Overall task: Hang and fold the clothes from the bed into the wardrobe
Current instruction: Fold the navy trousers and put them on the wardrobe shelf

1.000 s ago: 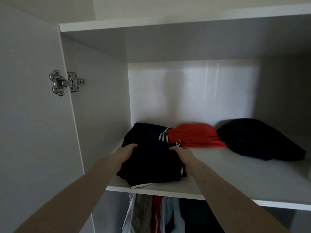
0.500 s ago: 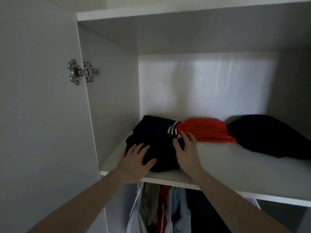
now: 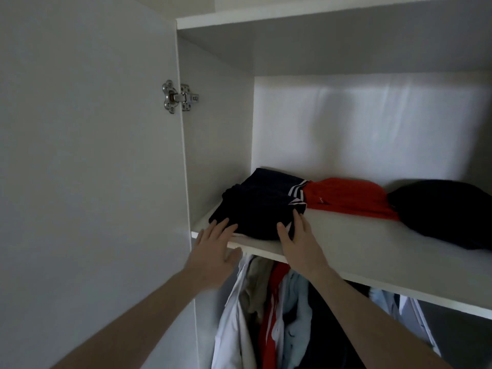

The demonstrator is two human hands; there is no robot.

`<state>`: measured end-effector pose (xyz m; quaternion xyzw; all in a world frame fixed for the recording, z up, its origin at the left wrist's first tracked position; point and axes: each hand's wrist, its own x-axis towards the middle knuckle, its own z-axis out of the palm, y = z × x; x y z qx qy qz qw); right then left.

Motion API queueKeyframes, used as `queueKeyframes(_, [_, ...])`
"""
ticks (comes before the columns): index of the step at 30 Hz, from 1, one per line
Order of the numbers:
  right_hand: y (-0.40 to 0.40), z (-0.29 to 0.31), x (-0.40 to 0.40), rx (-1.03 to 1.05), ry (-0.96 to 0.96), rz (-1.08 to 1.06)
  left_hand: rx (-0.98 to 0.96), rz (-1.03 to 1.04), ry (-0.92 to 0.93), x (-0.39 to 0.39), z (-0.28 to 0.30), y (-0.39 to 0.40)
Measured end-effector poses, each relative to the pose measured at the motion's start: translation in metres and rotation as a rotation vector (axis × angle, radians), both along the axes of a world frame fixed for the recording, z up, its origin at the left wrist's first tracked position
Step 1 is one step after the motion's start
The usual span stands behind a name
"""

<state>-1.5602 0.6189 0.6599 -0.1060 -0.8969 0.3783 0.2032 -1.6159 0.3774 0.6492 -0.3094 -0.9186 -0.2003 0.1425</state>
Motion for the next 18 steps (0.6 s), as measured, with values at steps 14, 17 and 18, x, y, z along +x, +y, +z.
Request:
queueKeyframes(14, [-0.164, -0.02, 0.178, 0.018, 0.27, 0.185, 0.454, 0.064, 0.238, 0.221, 0.014, -0.2])
queueKeyframes(17, [-0.202, -0.022, 0.213, -0.006, 0.305, 0.161, 0.596, 0.075, 0.478, 0.255, 0.02, -0.25])
queueKeyframes(18, [-0.211, -0.022, 0.221, -0.016, 0.309, 0.159, 0.661, 0.097, 0.553, 0.259, 0.021, -0.261])
